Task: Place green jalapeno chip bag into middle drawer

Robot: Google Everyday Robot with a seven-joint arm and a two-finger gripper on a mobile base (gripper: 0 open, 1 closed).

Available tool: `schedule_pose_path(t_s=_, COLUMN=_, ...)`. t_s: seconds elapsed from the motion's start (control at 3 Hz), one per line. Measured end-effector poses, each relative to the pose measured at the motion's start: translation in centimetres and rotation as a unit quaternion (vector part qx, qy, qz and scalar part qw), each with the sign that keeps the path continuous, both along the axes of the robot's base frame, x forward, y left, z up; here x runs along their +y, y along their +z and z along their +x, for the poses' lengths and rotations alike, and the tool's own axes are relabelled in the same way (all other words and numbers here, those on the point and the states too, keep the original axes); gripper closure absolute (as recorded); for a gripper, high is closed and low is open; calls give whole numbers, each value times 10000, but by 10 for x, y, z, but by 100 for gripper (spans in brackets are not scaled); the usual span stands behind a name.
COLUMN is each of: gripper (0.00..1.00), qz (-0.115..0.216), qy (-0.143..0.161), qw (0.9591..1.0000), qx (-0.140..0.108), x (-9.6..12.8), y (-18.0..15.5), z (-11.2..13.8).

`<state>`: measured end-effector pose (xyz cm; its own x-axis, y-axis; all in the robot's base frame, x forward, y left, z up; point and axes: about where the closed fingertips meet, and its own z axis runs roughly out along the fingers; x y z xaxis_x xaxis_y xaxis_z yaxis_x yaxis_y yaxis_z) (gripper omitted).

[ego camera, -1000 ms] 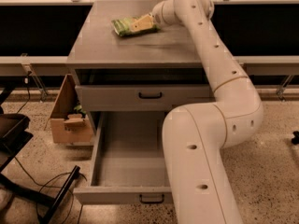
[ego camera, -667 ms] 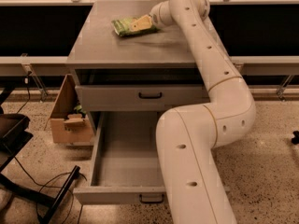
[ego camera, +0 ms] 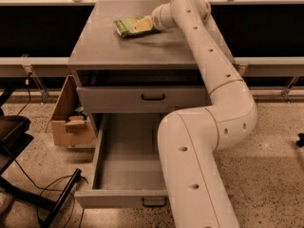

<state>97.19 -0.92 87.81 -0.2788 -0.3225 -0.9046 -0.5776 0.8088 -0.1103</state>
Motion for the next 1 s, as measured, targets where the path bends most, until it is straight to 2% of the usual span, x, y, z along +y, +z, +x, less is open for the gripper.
schedule_pose_path(t_s=0.33, gripper=16, qz=295, qy=186, qw=9994, qx=-62, x=21, y=-10, z=5)
schedule_pose_path(t_s=0.67, gripper=39, qz=349, qy=283, qw=9990, qx=73, x=42, y=-30, z=7)
schedule_pose_path(t_s=1.0, gripper=62, qz=348, qy=285, qw=9990, qx=76, x=43, y=-31, z=7)
